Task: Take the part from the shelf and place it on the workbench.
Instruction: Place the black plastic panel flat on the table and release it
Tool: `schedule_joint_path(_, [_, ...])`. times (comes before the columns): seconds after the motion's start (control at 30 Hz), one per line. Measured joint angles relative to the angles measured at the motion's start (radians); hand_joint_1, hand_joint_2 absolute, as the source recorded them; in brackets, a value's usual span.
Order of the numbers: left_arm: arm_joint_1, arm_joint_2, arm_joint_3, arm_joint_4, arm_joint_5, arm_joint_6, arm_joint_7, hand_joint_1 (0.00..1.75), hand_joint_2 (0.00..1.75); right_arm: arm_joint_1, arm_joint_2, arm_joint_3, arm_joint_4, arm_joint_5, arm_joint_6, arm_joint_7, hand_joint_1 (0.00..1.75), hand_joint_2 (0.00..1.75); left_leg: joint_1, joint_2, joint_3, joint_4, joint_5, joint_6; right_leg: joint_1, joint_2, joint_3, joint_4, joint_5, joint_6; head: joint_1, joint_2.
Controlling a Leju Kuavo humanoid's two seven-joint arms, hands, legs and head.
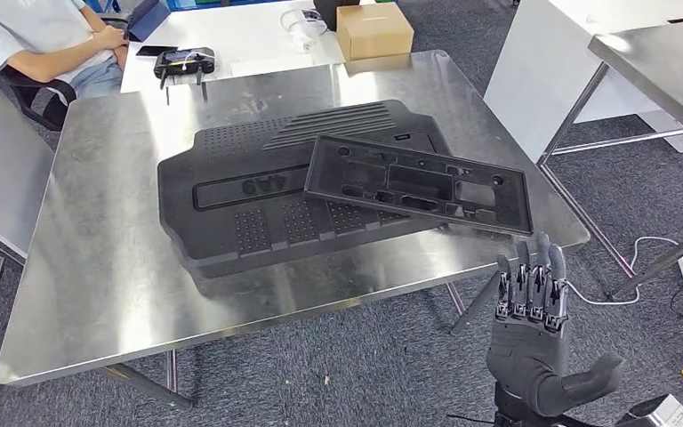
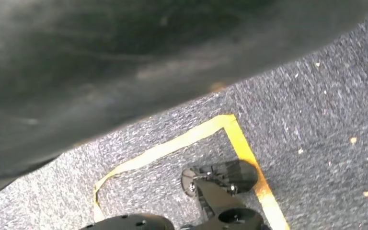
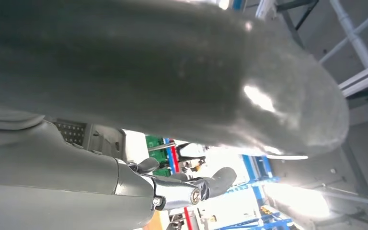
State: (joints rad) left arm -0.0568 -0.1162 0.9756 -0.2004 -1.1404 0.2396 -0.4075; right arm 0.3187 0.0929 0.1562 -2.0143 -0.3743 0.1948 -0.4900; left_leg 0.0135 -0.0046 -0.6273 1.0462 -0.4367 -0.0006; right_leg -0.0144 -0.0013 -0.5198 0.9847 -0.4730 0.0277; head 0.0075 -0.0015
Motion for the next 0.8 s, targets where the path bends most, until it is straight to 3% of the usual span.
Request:
schedule_joint_path(0.03, [0.0, 0.001, 0.0, 0.0, 0.0, 0.0, 0.0, 0.0, 0.0, 0.0, 0.001, 0.0, 0.0, 0.0, 0.0, 0.0, 0.0, 0.0, 0.0, 0.0, -0.013, 0.031, -0.028, -0.004, -0.005, -0.001, -0.002, -0.004, 0.009, -0.007, -0.002, 0.0])
schedule_joint_path(0.1, [0.0, 0.002, 0.0, 0.0, 0.0, 0.0, 0.0, 0.0, 0.0, 0.0, 0.002, -0.001, 0.002, -0.001, 0.0, 0.0, 0.0, 0.0, 0.002, 0.001, -0.053, 0.145, -0.111, -0.011, -0.008, -0.003, -0.012, -0.005, 0.021, -0.015, -0.005, 0.0])
schedule_joint_path(0.17, [0.001, 0.003, 0.0, 0.0, -0.001, 0.0, 0.0, 0.0, 0.0, 0.0, 0.003, -0.001, 0.006, -0.003, 0.0, 0.001, 0.0, 0.0, 0.003, 0.001, -0.077, 0.244, -0.16, -0.018, -0.007, -0.005, -0.025, -0.003, 0.029, -0.015, -0.006, 0.0])
schedule_joint_path(0.2, [0.001, 0.004, 0.0, 0.0, -0.001, 0.0, 0.0, 0.0, 0.0, 0.0, 0.003, -0.001, 0.008, -0.004, 0.0, 0.001, 0.0, 0.0, 0.005, 0.001, -0.065, 0.245, -0.157, -0.02, -0.008, -0.005, -0.031, 0.0, 0.033, -0.013, -0.006, 0.0])
schedule_joint_path(0.23, [0.001, 0.005, 0.0, 0.0, -0.001, 0.0, 0.001, 0.0, 0.0, 0.001, 0.003, -0.001, 0.01, -0.005, 0.0, 0.001, 0.0, 0.0, 0.008, 0.001, -0.033, 0.207, -0.137, -0.022, -0.009, -0.005, -0.036, 0.004, 0.035, -0.011, -0.006, 0.0])
schedule_joint_path(0.3, [0.0, 0.006, 0.0, 0.0, -0.001, 0.0, 0.001, 0.0, 0.0, 0.001, 0.003, -0.002, 0.012, -0.006, -0.002, 0.001, 0.0, 0.0, 0.012, -0.001, 0.055, 0.075, -0.095, -0.025, -0.01, -0.004, -0.047, 0.017, 0.037, -0.005, -0.006, 0.0])
schedule_joint_path(0.37, [-0.001, 0.005, 0.0, 0.0, -0.001, -0.002, 0.001, 0.0, 0.0, 0.0, 0.003, -0.002, 0.012, -0.005, -0.005, 0.002, 0.0, 0.0, 0.011, -0.007, 0.092, 0.003, -0.078, -0.016, -0.006, -0.003, -0.056, 0.028, 0.039, 0.005, -0.005, 0.0])
schedule_joint_path(0.47, [-0.001, 0.004, 0.0, 0.0, -0.002, -0.003, 0.002, 0.0, 0.0, 0.002, 0.002, -0.002, 0.012, 0.002, -0.01, 0.007, 0.0, 0.0, 0.004, -0.008, 0.078, -0.001, -0.064, 0.013, -0.006, -0.001, -0.066, 0.027, 0.05, 0.03, -0.004, 0.0])
schedule_joint_path(0.5, [-0.001, 0.004, 0.0, 0.0, -0.002, -0.003, 0.002, 0.0, 0.0, 0.004, 0.002, -0.002, 0.012, 0.006, -0.013, 0.009, 0.0, 0.0, 0.004, -0.007, 0.071, -0.002, -0.056, 0.023, -0.007, -0.001, -0.076, 0.036, 0.042, 0.032, -0.003, 0.0])
schedule_joint_path(0.57, [-0.002, 0.005, 0.0, 0.0, -0.005, -0.003, 0.001, 0.0, 0.0, 0.005, 0.001, -0.002, 0.013, 0.016, -0.019, 0.014, 0.0, 0.0, 0.005, -0.004, 0.053, -0.005, -0.04, 0.041, -0.008, 0.0, -0.116, 0.113, -0.012, 0.024, 0.0, 0.0])
schedule_joint_path(0.63, [-0.002, 0.005, 0.0, 0.0, -0.008, -0.003, 0.0, 0.0, 0.0, 0.007, -0.001, -0.002, 0.017, 0.026, -0.029, 0.019, 0.0, 0.0, 0.002, -0.002, 0.03, -0.004, -0.025, 0.047, -0.008, 0.001, -0.169, 0.252, -0.087, 0.015, 0.003, 0.0])
schedule_joint_path(0.67, [-0.002, 0.005, 0.0, 0.0, -0.009, -0.003, 0.0, 0.0, 0.0, 0.008, -0.003, -0.002, 0.02, 0.03, -0.033, 0.022, 0.0, 0.0, 0.001, -0.001, 0.019, -0.004, -0.018, 0.047, -0.008, 0.001, -0.183, 0.303, -0.109, 0.017, 0.003, 0.0])
schedule_joint_path(0.7, [-0.001, 0.005, 0.0, 0.0, -0.009, -0.003, 0.0, 0.0, 0.0, 0.008, -0.004, -0.002, 0.023, 0.032, -0.035, 0.024, 0.0, 0.0, 0.0, 0.0, 0.01, -0.004, -0.011, 0.046, -0.008, 0.001, -0.178, 0.317, -0.115, 0.022, 0.004, 0.0])
schedule_joint_path(0.73, [-0.001, 0.005, 0.0, 0.0, -0.009, -0.003, 0.0, 0.0, 0.0, 0.009, -0.006, -0.002, 0.026, 0.034, -0.037, 0.025, 0.0, 0.0, 0.0, 0.001, 0.002, -0.004, -0.005, 0.045, -0.008, 0.001, -0.15, 0.288, -0.107, 0.028, 0.004, 0.0])
schedule_joint_path(0.8, [-0.001, 0.005, 0.0, 0.0, -0.009, -0.003, 0.0, 0.0, 0.0, 0.008, -0.008, -0.002, 0.029, 0.036, -0.039, 0.025, 0.0, 0.0, 0.0, 0.0, -0.01, -0.004, 0.008, 0.039, -0.006, 0.001, -0.044, 0.135, -0.074, 0.035, 0.004, 0.0])
